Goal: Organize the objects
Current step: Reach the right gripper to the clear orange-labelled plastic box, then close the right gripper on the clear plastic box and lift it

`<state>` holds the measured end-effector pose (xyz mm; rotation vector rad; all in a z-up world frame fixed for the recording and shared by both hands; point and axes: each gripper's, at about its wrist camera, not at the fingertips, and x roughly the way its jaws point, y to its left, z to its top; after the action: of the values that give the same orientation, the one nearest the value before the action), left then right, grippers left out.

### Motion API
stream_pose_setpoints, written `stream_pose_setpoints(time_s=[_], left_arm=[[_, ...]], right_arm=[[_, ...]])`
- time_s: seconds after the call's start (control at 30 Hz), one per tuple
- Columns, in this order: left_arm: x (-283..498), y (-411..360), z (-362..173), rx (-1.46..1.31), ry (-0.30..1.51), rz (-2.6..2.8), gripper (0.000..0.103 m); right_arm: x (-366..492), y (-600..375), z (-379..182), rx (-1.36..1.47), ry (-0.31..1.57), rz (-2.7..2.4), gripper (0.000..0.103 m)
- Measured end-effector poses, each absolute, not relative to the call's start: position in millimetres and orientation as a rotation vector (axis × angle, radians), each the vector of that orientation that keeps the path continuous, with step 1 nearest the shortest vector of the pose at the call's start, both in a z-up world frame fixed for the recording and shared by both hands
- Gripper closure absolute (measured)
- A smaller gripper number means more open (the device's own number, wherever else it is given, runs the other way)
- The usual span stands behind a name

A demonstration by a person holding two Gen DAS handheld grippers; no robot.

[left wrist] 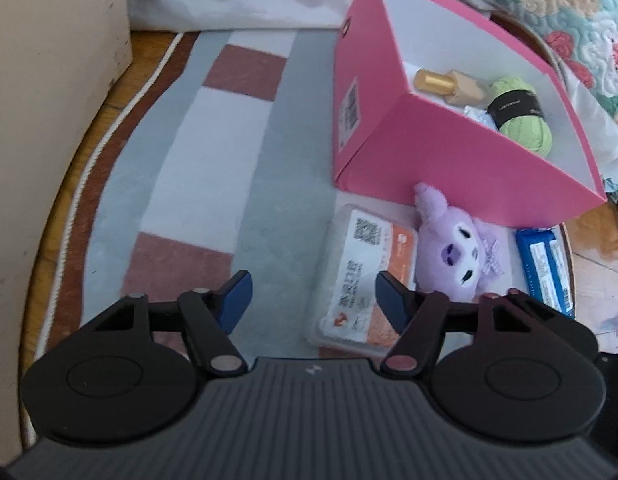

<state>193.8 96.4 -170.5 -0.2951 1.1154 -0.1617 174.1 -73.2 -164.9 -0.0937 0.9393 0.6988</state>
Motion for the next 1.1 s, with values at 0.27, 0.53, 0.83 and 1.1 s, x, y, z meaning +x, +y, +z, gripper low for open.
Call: stream_pose_setpoints(time_s=[0.27, 0.53, 0.83, 1.1], left_arm=[[193.4, 85.4, -178.9, -0.358, 1.145, -0.251, 0.059], [166.5, 75.0, -180.0, -0.382, 1.239, -0.291, 0.061], [171.8, 86.4, -186.1, -0.486, 1.212, -0.217, 0.05], [169.1, 89.6, -190.0, -0.558, 1.194, -0.22, 0.054]], right_arm=[[171.6, -69.8, -165.6, -0.127, 0.919, 0.704, 0.014], [151.5, -76.3, -164.4, -0.202, 0.911, 0.715, 0.013], [148.8, -74.0, -167.6, -0.286, 0.887, 0.682, 0.03], [148.1, -78.1, -162.4, -0.283, 0.907, 0.67, 0.032]])
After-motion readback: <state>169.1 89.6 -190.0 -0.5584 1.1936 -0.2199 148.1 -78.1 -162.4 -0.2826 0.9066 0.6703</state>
